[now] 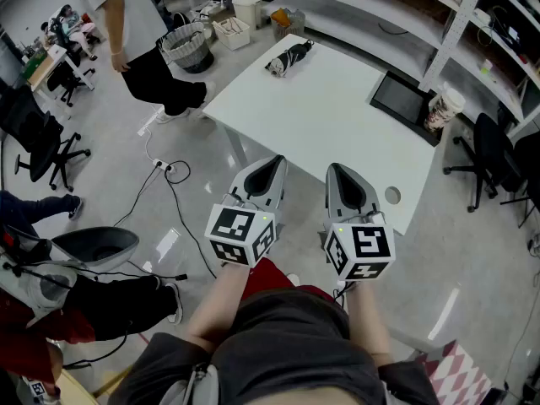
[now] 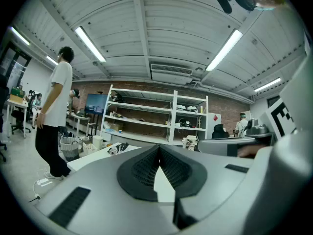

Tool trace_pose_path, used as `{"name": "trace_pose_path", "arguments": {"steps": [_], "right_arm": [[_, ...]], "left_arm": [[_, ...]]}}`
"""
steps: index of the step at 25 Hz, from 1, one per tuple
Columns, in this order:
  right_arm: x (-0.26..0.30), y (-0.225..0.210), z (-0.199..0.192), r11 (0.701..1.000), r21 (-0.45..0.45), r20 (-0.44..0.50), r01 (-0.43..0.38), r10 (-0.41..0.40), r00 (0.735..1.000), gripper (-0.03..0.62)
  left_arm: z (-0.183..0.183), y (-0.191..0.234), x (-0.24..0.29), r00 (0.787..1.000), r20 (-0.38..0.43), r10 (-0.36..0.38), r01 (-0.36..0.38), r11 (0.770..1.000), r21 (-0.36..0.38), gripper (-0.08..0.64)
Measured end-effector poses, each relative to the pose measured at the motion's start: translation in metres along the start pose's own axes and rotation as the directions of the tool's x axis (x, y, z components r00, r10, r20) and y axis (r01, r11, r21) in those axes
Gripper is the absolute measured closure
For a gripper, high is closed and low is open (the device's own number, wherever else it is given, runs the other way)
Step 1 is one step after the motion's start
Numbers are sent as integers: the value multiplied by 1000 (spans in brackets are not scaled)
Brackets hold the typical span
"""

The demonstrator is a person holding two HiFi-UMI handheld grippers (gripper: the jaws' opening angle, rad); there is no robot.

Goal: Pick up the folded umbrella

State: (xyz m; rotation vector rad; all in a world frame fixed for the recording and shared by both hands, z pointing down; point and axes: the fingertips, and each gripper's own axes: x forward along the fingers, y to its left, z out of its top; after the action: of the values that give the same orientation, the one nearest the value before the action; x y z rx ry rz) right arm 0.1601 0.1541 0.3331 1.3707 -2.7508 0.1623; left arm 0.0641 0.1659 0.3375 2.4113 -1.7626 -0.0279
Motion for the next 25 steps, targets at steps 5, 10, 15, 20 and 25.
{"name": "trace_pose_path", "arguments": {"steps": [5, 10, 15, 20, 25], "right_arm": [[-1, 5, 4, 1000, -6, 2, -9, 9, 1000, 574], [0, 4, 4, 1000, -6, 7, -18, 18, 1000, 575], [2, 3, 0, 999, 12, -5, -36, 36, 999, 574], [3, -7, -4, 999, 48, -12, -12, 12, 1000, 574], [4, -11, -1, 999, 45, -10, -2, 2, 1000, 574]], "left_arm": [[4, 0, -3, 1000, 1, 3, -3, 1000, 3, 546], [4, -1, -2, 1000, 3, 9, -9, 1000, 7, 546], [2, -2, 0, 1000, -2, 16, -16, 1000, 11, 546], [3, 0, 2, 1000, 4, 26, -26, 1000, 16, 546], [5, 2, 3, 999, 4, 35, -35, 999, 17, 546]]}}
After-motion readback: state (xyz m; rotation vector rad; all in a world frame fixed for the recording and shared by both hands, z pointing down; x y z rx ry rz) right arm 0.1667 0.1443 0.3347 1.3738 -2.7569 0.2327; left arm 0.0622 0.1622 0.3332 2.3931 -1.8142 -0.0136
